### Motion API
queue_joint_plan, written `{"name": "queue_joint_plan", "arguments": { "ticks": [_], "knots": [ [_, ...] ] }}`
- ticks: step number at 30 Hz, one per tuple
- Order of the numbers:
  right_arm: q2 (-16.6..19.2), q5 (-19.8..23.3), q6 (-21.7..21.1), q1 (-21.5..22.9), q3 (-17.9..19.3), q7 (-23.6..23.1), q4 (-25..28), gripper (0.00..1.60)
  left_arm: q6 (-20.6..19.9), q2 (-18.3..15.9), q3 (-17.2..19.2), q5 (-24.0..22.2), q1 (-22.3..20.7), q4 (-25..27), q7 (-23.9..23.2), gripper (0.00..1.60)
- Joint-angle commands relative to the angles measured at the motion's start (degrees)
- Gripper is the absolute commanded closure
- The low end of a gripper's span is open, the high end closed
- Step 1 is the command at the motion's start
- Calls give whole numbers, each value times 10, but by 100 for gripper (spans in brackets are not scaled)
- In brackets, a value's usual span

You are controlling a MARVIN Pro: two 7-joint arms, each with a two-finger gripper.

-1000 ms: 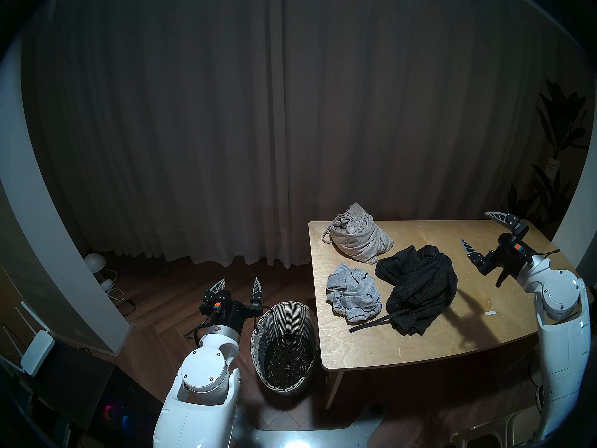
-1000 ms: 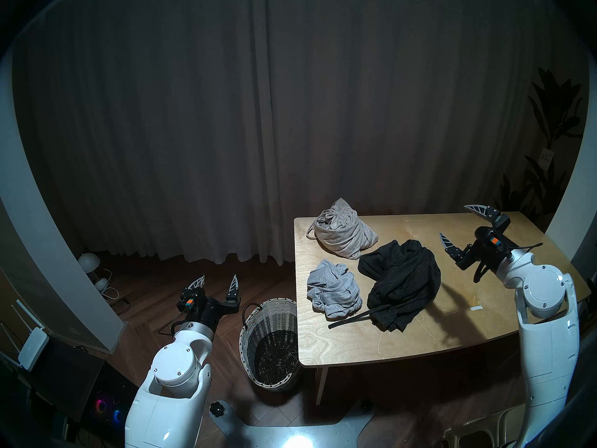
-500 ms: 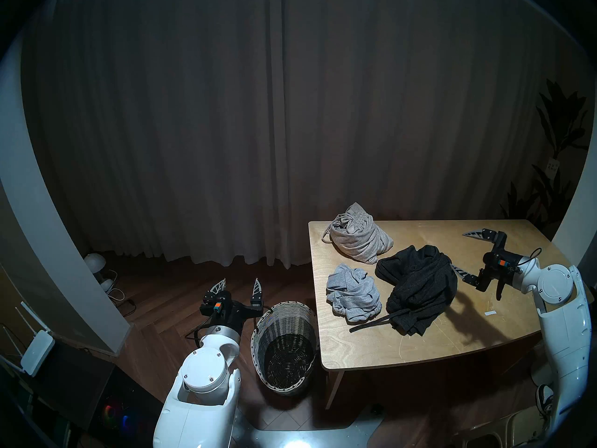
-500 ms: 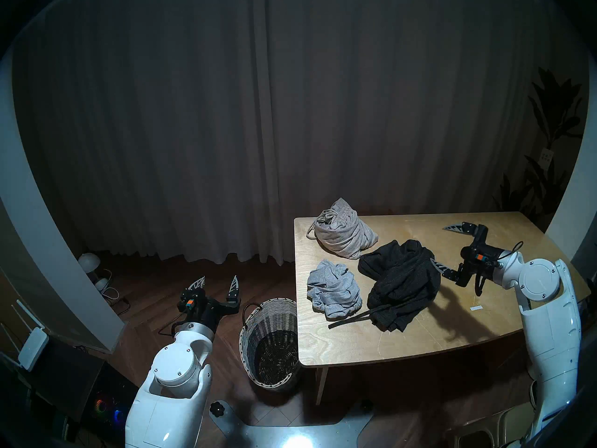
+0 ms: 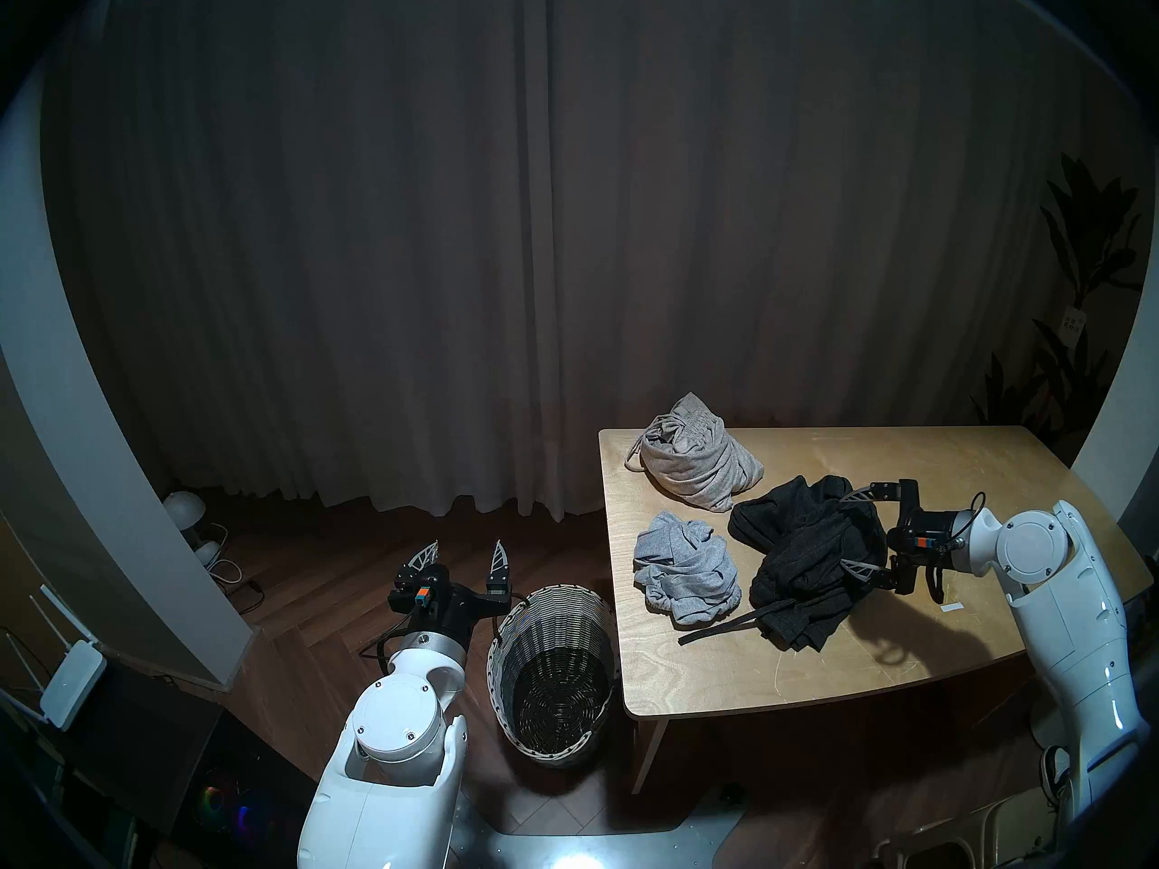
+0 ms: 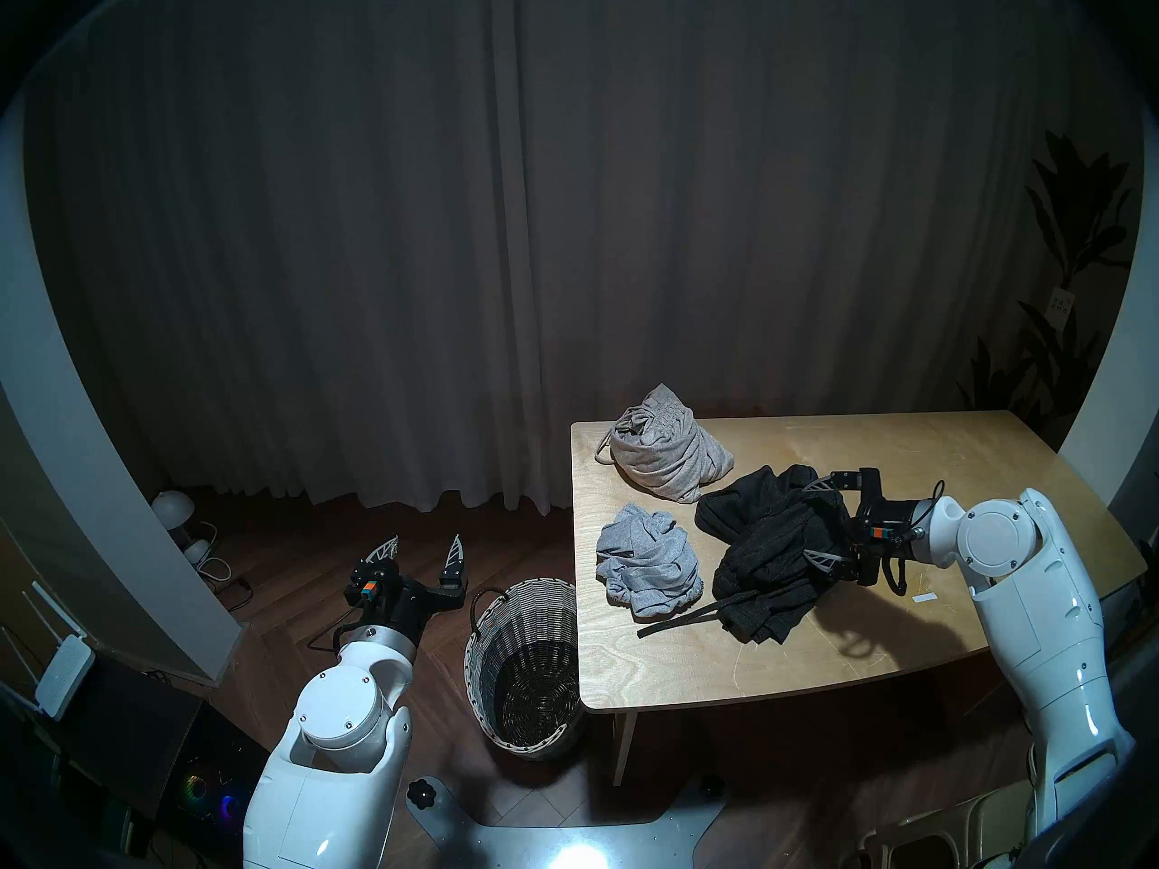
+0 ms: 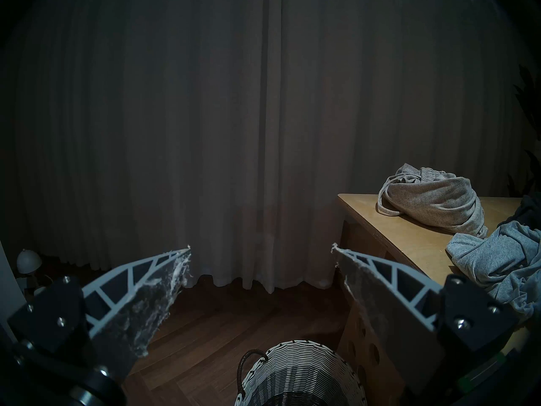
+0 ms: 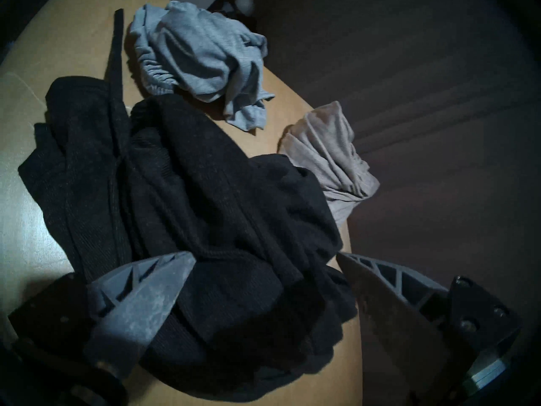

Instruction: Toss clothes into the laundry hamper

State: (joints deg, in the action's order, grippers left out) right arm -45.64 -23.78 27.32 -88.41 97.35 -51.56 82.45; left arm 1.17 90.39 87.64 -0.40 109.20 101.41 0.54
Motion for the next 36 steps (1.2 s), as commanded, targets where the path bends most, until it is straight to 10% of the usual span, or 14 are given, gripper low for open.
{"name": "queue_joint_plan", "arguments": {
  "ticks": [1,16,18,36],
  "knots": [
    [-20,-21,13,58,-43,13,-25,0,3,0,1,0,-6,9,0,0],
    [-86,-68,33,159,-133,39,-171,0,4,0,1,0,-6,12,0,0],
    [-93,-67,40,186,-140,36,-198,160,4,0,1,0,-6,13,0,0],
    [-98,77,61,284,-37,34,-98,160,3,0,1,0,-6,7,0,0]
  ]
}}
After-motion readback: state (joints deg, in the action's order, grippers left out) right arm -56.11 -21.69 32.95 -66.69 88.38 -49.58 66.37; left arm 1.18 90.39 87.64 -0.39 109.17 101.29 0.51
